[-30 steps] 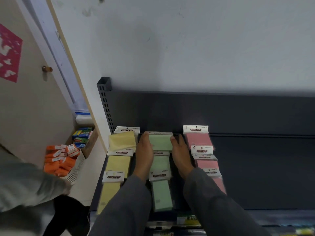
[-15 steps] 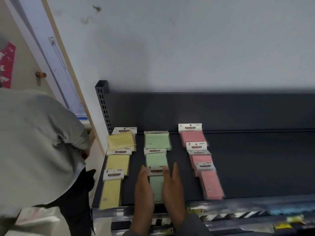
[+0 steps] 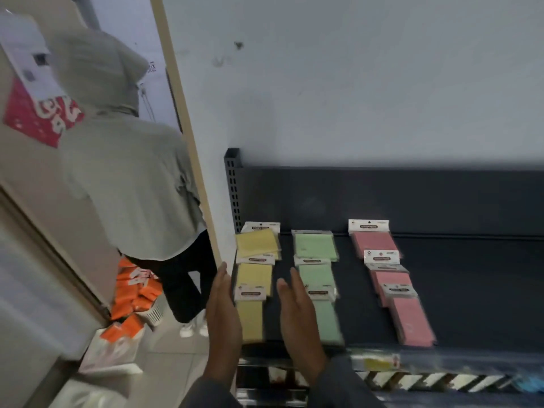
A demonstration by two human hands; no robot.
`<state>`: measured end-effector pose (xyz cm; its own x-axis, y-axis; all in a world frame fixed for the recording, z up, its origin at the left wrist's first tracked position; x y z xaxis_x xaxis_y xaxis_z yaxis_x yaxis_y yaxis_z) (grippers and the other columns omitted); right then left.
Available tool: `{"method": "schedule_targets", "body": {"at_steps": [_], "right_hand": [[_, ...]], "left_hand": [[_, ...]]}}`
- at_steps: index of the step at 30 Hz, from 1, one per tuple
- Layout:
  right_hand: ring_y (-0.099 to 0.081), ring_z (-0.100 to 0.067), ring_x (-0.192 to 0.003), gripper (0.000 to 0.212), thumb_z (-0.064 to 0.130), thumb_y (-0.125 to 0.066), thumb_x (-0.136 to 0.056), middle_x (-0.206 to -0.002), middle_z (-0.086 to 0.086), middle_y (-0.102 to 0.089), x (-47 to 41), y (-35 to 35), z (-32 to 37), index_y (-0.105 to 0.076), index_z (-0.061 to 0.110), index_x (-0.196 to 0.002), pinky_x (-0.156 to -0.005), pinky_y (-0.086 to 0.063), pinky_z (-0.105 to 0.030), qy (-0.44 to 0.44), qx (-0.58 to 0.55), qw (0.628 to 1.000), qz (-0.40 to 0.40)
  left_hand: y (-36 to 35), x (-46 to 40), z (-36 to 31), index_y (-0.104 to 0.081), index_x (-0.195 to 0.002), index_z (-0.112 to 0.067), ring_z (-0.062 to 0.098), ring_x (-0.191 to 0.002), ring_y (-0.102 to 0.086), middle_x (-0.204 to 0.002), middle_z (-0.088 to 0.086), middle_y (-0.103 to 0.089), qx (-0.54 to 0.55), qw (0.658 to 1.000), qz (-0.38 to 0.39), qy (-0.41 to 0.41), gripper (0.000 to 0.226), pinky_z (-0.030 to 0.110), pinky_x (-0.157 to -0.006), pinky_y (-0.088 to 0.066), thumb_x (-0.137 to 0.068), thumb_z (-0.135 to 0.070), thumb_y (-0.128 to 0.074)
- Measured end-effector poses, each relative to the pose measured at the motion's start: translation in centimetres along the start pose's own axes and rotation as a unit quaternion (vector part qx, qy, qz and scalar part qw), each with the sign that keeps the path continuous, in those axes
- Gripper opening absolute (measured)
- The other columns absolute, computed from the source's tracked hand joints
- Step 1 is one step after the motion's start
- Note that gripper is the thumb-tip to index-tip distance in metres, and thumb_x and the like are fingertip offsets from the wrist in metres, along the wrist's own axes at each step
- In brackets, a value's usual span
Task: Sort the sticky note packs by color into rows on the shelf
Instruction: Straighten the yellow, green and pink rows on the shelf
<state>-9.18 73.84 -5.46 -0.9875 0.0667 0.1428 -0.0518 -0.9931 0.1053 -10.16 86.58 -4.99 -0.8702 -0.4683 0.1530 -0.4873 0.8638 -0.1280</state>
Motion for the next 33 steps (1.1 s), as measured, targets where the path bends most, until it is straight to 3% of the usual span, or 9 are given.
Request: {"method": "schedule_targets", "body": {"at_steps": [3, 6, 11, 16, 21, 23, 25, 29, 33], "right_hand": [[-0.041, -0.007, -0.132, 0.049, 0.046, -0.042, -0.103, -0.145, 0.027, -0.036, 1.9, -4.5, -1.2, -0.026, 0.037, -0.148, -0.11, -0.031, -0.028, -0.049, -0.003, 0.998, 0.03], [-0.027, -0.015, -0.147, 0.065, 0.043, -0.041, -0.103, -0.157, 0.016, -0.023, 2.8, -6.8, -2.3, -0.009, 0.029, -0.158, -0.121, -0.025, -0.039, -0.072, 0.003, 0.997, 0.016], [-0.023, -0.018, -0.149, 0.07, 0.046, -0.041, -0.104, -0.163, 0.007, -0.019, 1.6, -5.3, -1.7, -0.005, 0.025, -0.16, -0.119, -0.022, -0.034, -0.059, 0.033, 0.998, -0.013], [-0.062, 0.004, -0.095, 0.027, 0.039, -0.041, -0.105, -0.125, 0.015, -0.063, -2.0, -4.0, -0.4, -0.045, 0.04, -0.132, -0.079, -0.046, -0.019, -0.065, 0.016, 0.997, 0.045], [-0.054, 0.009, -0.087, 0.018, 0.032, -0.042, -0.106, -0.106, 0.024, -0.052, -2.9, -3.5, 0.7, -0.036, 0.032, -0.123, -0.069, -0.039, 0.003, -0.048, 0.035, 0.997, 0.042], [-0.055, 0.006, -0.084, 0.016, 0.031, -0.042, -0.106, -0.098, 0.018, -0.054, -5.3, -3.1, 2.5, -0.033, 0.038, -0.117, -0.063, -0.044, -0.004, -0.024, 0.054, 0.998, 0.029], [-0.061, -0.011, -0.099, 0.017, 0.036, -0.042, -0.104, -0.114, 0.003, -0.061, -9.2, -3.5, 3.5, -0.042, 0.036, -0.121, -0.085, -0.051, -0.026, 0.0, 0.09, 0.996, 0.016], [-0.059, -0.024, -0.11, 0.036, 0.036, -0.04, -0.101, -0.127, -0.01, -0.06, -14.1, -5.4, 2.2, -0.052, 0.017, -0.129, -0.098, -0.047, -0.039, -0.023, 0.143, 0.989, 0.03], [-0.059, -0.018, -0.104, 0.029, 0.033, -0.041, -0.103, -0.121, -0.005, -0.059, -12.8, -5.7, 0.6, -0.052, 0.022, -0.127, -0.091, -0.048, -0.034, -0.018, 0.141, 0.99, 0.024]], "left_hand": [[1.5, -0.5, 1.0, -0.064, -0.12, -0.02, 0.012, -0.097, -0.071, -0.109, 0.001, -0.075, -0.018, 0.998, 0.035, 0.051, 0.036, 0.031, -0.088, -0.056, -0.109, -0.04, -0.037], [1.4, -0.4, 2.0, -0.065, -0.11, -0.018, 0.01, -0.086, -0.074, -0.096, -0.002, -0.077, -0.052, 0.995, 0.075, 0.035, 0.027, 0.016, -0.063, -0.057, -0.111, -0.022, -0.038], [2.1, -1.8, 2.2, -0.069, -0.107, -0.02, 0.021, -0.089, -0.077, -0.096, 0.007, -0.079, 0.029, 0.991, 0.078, 0.101, 0.043, 0.041, -0.086, -0.058, -0.108, -0.045, -0.034], [1.6, -4.1, 1.5, -0.071, -0.101, -0.019, 0.021, -0.08, -0.074, -0.084, -0.001, -0.08, 0.004, 0.987, 0.106, 0.117, 0.048, 0.037, -0.077, -0.053, -0.108, -0.043, -0.03], [1.1, -5.0, 0.8, -0.072, -0.111, -0.02, 0.023, -0.092, -0.074, -0.103, 0.008, -0.077, -0.039, 0.988, 0.084, 0.124, 0.047, 0.04, -0.086, -0.056, -0.108, -0.045, -0.033], [1.0, -7.4, -0.4, -0.063, -0.13, -0.016, 0.023, -0.119, -0.063, -0.129, 0.008, -0.067, -0.034, 0.991, 0.035, 0.124, 0.046, 0.042, -0.104, -0.047, -0.105, -0.048, -0.039], [0.1, -10.9, -1.2, -0.049, -0.147, -0.018, 0.024, -0.139, -0.046, -0.151, 0.004, -0.051, -0.046, 0.99, 0.053, 0.124, 0.056, 0.039, -0.115, -0.033, -0.104, -0.051, -0.04], [-3.3, -15.6, -0.9, -0.067, -0.122, -0.024, 0.016, -0.106, -0.067, -0.128, 0.002, -0.068, -0.129, 0.971, 0.155, 0.128, 0.047, 0.03, -0.09, -0.051, -0.098, -0.058, -0.045], [-3.7, -15.9, -0.4, -0.074, -0.108, -0.024, 0.024, -0.1, -0.072, -0.107, 0.006, -0.077, -0.12, 0.975, 0.145, 0.122, 0.041, 0.045, -0.1, -0.053, -0.099, -0.054, -0.048]]}}
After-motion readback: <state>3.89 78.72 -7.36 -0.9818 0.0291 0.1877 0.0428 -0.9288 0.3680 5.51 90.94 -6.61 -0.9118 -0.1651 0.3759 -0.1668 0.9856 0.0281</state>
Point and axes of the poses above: each hand's wrist, its own x-axis away from the middle knuckle, its own y-axis out of the back of the hand, z = x × y, the point moved 3 cm from there along -x, towards the middle knuckle
